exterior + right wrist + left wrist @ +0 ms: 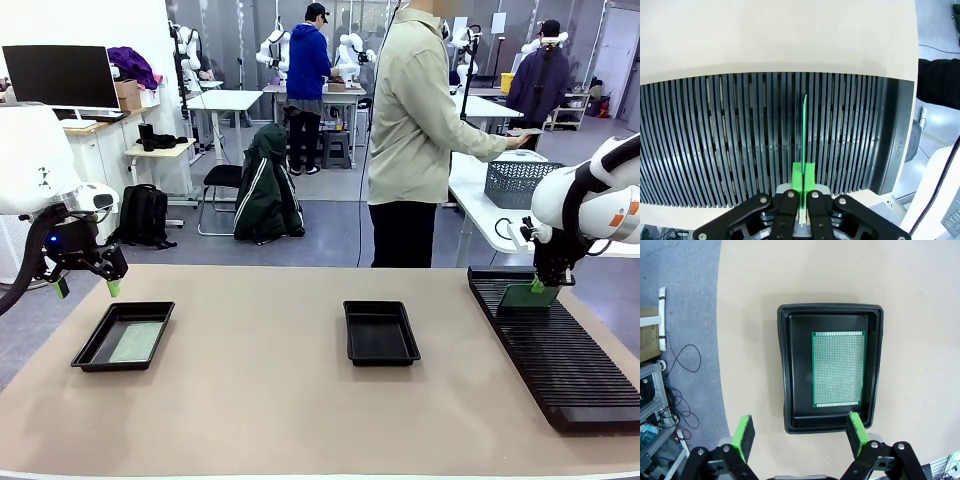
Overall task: Inspect and transfer BCBs to ESD trays.
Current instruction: Pick up the Blank PCB from the PCB Rack and place it in the right ESD tray.
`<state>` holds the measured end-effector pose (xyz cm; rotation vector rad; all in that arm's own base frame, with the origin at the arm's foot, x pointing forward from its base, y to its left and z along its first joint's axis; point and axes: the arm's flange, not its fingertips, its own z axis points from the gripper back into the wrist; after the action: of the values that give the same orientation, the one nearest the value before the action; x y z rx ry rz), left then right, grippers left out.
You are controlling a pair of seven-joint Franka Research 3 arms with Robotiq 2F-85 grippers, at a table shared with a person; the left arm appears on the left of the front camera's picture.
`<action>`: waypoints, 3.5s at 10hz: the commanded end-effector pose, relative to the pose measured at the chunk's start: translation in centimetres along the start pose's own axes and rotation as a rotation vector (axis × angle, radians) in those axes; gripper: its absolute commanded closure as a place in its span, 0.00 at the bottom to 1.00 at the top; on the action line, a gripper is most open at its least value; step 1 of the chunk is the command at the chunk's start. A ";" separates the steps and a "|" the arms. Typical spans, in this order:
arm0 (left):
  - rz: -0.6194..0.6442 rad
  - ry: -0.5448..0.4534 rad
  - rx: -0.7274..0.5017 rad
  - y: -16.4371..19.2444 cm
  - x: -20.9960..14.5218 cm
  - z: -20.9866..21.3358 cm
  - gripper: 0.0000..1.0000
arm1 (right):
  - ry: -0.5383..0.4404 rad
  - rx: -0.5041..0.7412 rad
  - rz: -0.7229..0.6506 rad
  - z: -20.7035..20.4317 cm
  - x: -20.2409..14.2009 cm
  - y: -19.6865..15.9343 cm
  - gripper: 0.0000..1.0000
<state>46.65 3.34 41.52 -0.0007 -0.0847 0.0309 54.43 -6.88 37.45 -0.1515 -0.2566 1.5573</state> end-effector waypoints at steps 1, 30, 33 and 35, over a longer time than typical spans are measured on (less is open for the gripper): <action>-0.001 -0.009 -0.007 0.0 -0.1 -0.2 0.03 | -0.004 0.037 -0.014 0.7 0.1 0.9 1.00; -0.001 -0.009 -0.007 0.0 -0.1 -0.2 0.03 | -0.013 0.115 -0.098 42.5 6.5 7.3 1.00; -0.001 -0.009 -0.007 0.0 -0.1 -0.2 0.03 | -0.013 0.115 -0.098 42.5 6.5 7.3 1.00; -0.001 -0.009 -0.007 0.0 -0.1 -0.2 0.03 | -0.013 0.115 -0.098 42.5 6.5 7.3 1.00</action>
<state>46.65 3.34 41.49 -0.0007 -0.0841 0.0308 36.68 -3.18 77.29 -0.0301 -0.1779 1.4667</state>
